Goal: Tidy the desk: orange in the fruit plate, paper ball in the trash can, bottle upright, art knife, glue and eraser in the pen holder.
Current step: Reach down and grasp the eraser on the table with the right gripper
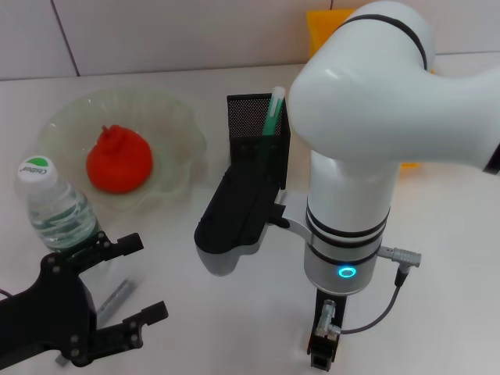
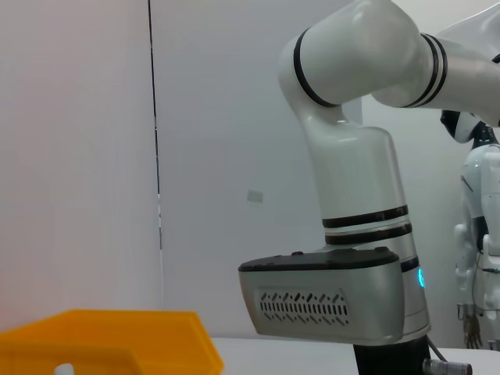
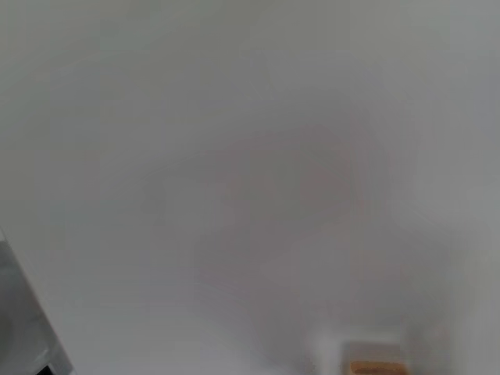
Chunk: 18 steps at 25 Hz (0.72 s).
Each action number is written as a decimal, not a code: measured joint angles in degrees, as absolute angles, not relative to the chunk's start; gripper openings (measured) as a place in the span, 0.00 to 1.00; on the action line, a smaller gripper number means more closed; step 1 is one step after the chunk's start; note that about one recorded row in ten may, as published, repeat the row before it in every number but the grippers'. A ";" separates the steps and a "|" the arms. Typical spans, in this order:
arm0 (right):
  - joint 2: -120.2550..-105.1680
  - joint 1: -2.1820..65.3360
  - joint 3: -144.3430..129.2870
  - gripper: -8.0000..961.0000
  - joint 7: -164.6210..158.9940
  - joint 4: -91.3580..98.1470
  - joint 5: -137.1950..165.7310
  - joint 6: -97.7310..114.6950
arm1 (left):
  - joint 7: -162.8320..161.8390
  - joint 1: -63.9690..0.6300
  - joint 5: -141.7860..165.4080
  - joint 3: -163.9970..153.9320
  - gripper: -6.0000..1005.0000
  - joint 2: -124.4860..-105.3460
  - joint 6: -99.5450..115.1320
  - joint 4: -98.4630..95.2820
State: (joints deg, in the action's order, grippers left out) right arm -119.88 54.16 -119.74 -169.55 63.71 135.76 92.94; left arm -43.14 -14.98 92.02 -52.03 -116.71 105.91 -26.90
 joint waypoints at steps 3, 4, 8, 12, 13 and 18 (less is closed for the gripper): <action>-119.88 54.15 -119.75 0.48 -169.56 63.72 135.76 92.92 | -43.22 -14.93 92.02 -52.03 0.80 -116.71 106.06 -26.90; -119.88 54.14 -119.76 0.48 -169.56 63.73 135.77 92.91 | -43.22 -14.87 92.02 -52.03 0.80 -116.72 106.12 -26.90; -119.88 54.14 -119.79 0.48 -169.58 63.74 135.91 92.83 | -43.23 -14.84 92.02 -52.03 0.80 -116.72 106.17 -26.90; -119.88 54.14 -119.80 0.48 -169.60 63.95 136.01 92.80 | -43.24 -14.81 92.02 -52.04 0.80 -116.72 106.25 -26.89; -119.88 54.14 -119.80 0.48 -169.61 63.97 136.05 92.80 | -43.24 -14.78 92.02 -52.08 0.80 -116.72 106.26 -26.89; -119.88 54.17 -119.80 0.43 -169.63 63.74 136.12 92.80 | -43.24 -14.77 92.02 -52.12 0.80 -116.72 106.26 -26.89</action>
State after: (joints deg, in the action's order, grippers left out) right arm -119.88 54.17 -119.80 -169.63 63.74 136.12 92.80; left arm -43.24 -14.77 92.02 -52.12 -116.72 106.26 -26.89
